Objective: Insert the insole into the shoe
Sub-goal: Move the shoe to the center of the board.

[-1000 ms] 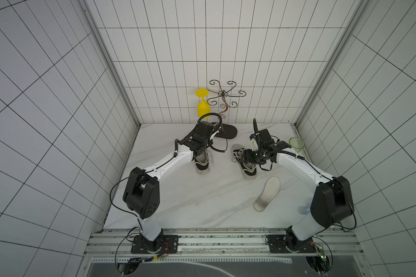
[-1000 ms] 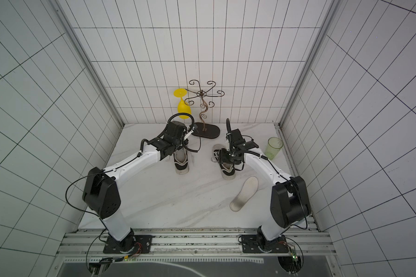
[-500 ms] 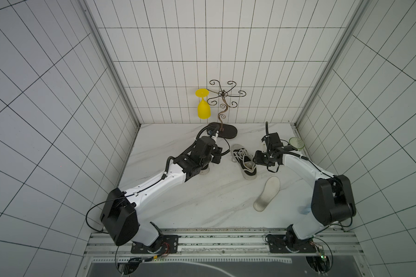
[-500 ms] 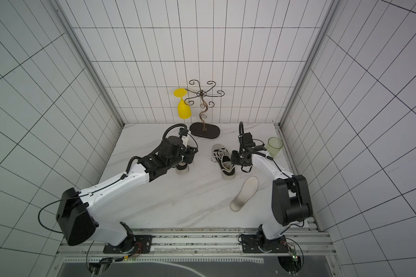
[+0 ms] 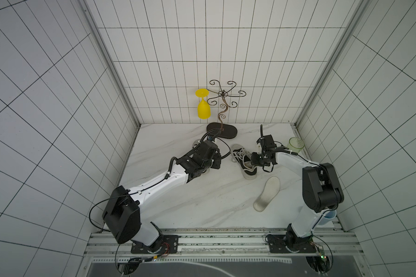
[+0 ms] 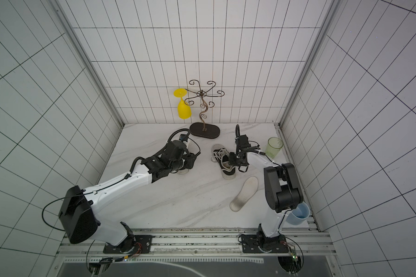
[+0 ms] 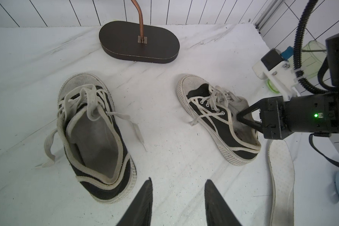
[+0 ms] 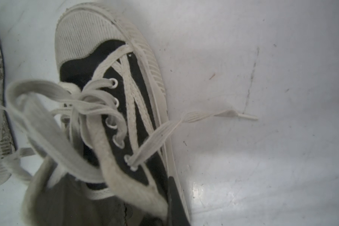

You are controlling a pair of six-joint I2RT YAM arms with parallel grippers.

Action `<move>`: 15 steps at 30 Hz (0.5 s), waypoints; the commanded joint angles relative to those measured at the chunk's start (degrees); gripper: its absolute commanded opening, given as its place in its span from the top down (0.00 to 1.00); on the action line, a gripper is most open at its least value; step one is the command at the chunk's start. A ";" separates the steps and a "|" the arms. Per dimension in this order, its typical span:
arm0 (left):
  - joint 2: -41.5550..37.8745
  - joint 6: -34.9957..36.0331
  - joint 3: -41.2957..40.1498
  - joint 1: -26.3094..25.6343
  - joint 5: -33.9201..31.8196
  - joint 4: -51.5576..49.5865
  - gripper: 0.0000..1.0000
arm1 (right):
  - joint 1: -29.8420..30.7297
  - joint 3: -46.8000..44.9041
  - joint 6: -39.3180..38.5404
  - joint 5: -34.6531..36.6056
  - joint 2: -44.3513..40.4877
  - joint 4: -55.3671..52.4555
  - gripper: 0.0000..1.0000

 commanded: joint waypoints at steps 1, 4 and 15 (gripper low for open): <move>1.28 0.12 1.06 -0.06 0.01 -1.70 0.56 | 4.03 -2.90 -2.74 -0.92 -3.32 0.50 0.98; 2.45 1.30 2.81 0.04 2.56 -3.65 0.55 | 8.03 -5.62 -1.43 -1.84 -6.34 0.93 0.99; 5.45 -2.38 1.96 -1.42 9.72 -7.76 0.56 | 21.02 -17.66 8.64 -1.00 -11.07 10.68 0.95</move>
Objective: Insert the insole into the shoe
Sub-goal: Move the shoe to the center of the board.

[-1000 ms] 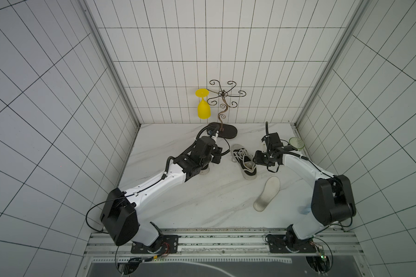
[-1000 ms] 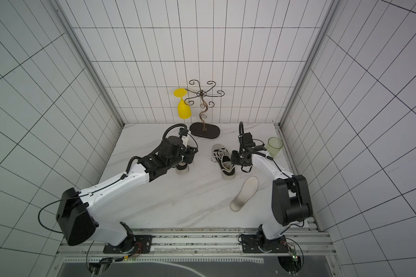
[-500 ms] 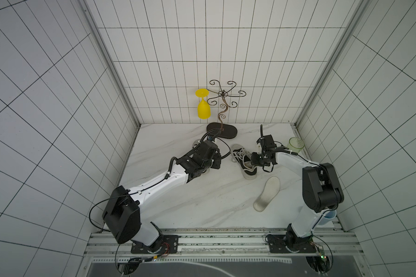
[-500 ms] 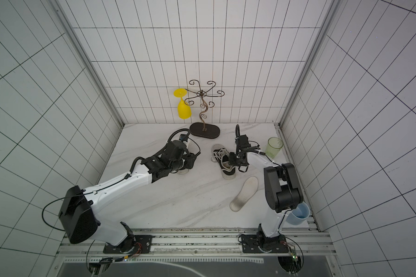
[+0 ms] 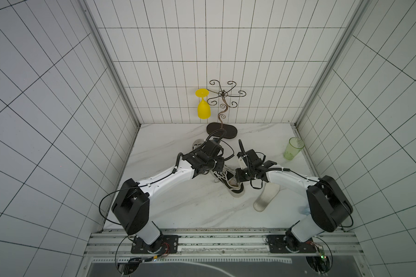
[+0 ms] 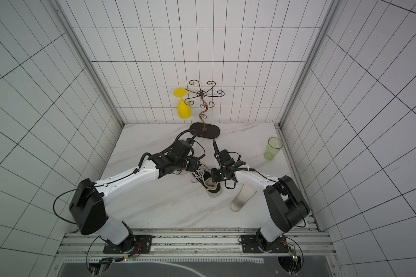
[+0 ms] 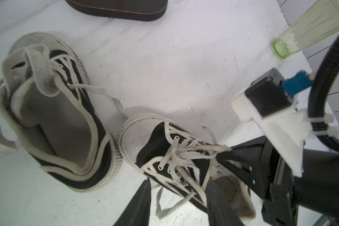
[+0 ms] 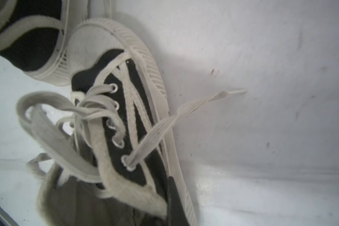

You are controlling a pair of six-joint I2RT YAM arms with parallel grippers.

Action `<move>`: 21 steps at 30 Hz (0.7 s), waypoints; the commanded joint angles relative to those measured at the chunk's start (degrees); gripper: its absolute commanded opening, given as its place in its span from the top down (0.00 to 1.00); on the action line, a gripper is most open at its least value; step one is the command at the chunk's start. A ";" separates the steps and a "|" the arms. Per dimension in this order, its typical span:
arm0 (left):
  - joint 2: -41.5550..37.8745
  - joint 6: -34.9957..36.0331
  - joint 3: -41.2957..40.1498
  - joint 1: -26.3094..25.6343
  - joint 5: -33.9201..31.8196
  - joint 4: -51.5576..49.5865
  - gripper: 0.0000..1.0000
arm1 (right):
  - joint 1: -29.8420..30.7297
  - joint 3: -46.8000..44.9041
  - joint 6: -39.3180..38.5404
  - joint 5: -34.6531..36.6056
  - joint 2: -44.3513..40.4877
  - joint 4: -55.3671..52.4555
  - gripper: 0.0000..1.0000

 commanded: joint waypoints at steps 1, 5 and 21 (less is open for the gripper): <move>-0.65 -1.74 -2.27 -1.50 2.64 -0.85 0.58 | 1.94 -4.79 2.74 0.34 -0.85 5.40 0.95; -3.13 0.05 -4.10 -3.37 7.06 0.46 0.64 | 2.10 -7.52 3.22 0.86 -3.00 5.84 0.88; 3.72 14.28 2.95 -9.66 2.89 -7.04 0.68 | -9.31 -4.31 2.58 1.11 -15.98 -9.65 0.49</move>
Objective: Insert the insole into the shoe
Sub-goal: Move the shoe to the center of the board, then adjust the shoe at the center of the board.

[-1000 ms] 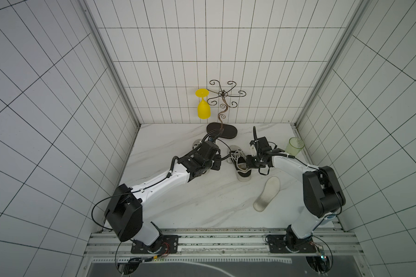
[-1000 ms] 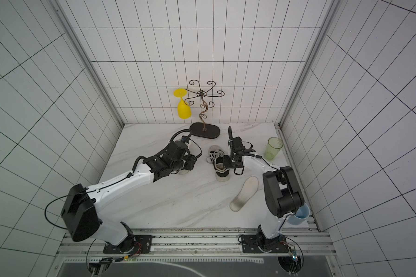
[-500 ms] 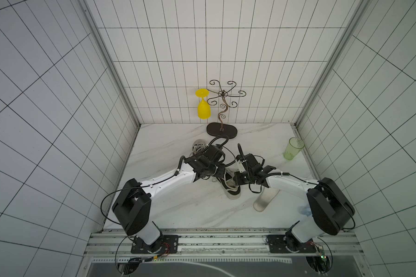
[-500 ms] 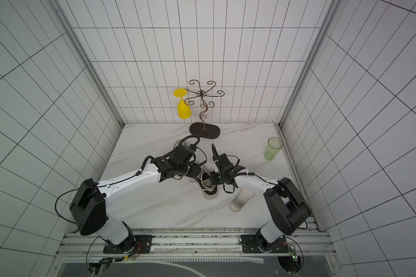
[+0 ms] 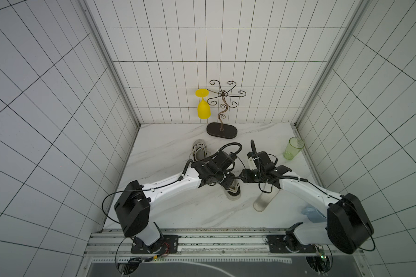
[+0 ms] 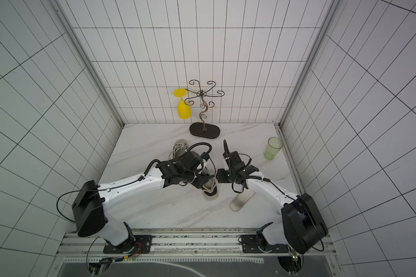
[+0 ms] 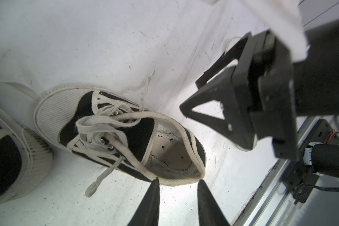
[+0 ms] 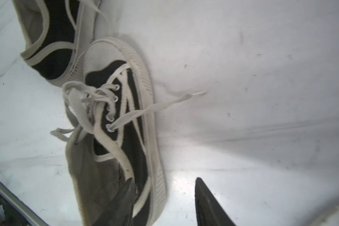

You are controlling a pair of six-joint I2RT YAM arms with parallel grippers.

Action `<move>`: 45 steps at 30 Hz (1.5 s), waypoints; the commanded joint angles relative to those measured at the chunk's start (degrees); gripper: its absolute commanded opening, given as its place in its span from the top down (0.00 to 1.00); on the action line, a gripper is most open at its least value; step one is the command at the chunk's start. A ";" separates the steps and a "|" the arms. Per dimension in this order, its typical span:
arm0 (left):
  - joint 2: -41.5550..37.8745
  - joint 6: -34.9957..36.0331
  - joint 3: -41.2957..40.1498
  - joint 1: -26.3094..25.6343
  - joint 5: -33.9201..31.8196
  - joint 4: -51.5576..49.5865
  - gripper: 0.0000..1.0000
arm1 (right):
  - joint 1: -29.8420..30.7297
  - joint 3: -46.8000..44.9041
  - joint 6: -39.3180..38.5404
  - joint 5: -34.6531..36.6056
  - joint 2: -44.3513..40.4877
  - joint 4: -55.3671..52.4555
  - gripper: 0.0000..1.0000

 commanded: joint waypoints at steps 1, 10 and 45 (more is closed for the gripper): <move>3.48 5.50 2.63 -0.13 -2.75 -2.66 0.68 | -3.32 -0.02 0.27 0.40 -2.58 -4.77 0.49; 11.16 11.89 8.25 -3.33 -9.53 -6.97 0.69 | -5.10 -0.26 1.63 0.28 -3.90 -4.95 0.48; 19.40 10.68 13.75 -4.41 -20.49 -7.14 1.00 | -6.33 0.48 -0.03 -3.09 -4.97 -5.11 0.47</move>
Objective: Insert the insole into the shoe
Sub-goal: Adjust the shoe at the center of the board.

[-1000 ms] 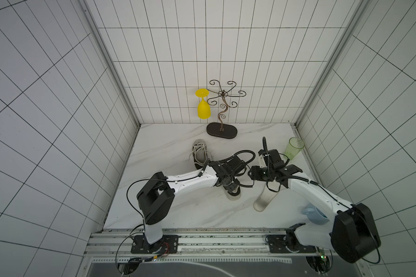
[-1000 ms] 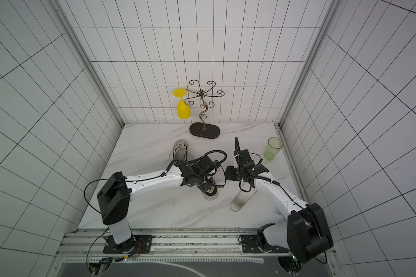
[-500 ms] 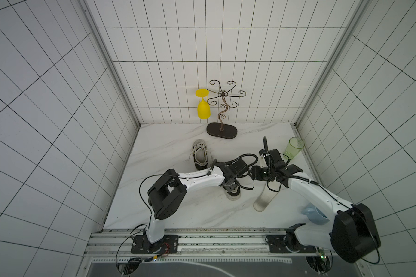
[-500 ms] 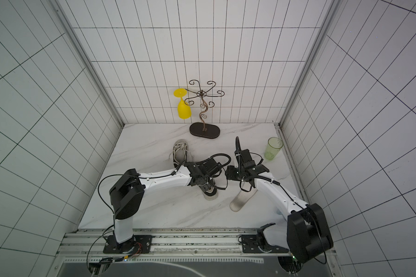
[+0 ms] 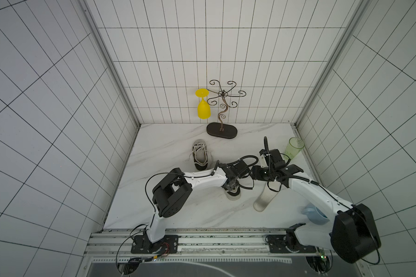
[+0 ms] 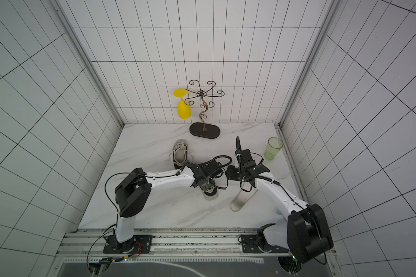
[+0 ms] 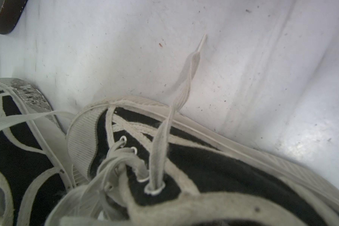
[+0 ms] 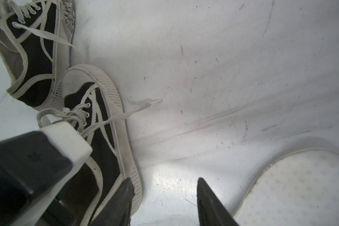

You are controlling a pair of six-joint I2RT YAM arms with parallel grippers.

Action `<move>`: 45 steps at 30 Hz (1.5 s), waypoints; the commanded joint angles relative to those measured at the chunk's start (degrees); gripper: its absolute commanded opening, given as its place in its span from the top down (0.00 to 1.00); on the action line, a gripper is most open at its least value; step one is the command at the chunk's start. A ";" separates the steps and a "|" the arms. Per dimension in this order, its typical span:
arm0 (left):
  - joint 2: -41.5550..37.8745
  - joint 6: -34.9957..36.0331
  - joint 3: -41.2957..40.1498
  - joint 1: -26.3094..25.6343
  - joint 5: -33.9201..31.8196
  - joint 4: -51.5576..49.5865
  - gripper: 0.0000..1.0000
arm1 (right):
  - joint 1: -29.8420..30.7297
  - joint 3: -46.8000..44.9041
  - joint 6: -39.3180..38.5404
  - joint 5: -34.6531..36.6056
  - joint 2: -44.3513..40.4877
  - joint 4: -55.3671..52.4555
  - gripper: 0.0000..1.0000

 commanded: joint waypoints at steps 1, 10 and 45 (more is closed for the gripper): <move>-2.84 -2.77 3.66 0.41 5.99 -1.59 1.00 | -0.49 0.48 -0.81 -3.78 -1.14 -1.45 0.46; -5.32 -15.82 5.10 8.07 26.58 -2.58 1.00 | 0.99 2.15 -3.17 -12.48 1.32 -6.12 0.41; -20.22 -44.84 -18.51 18.37 38.20 17.43 1.00 | 0.30 11.71 -3.52 14.57 11.07 -16.12 0.47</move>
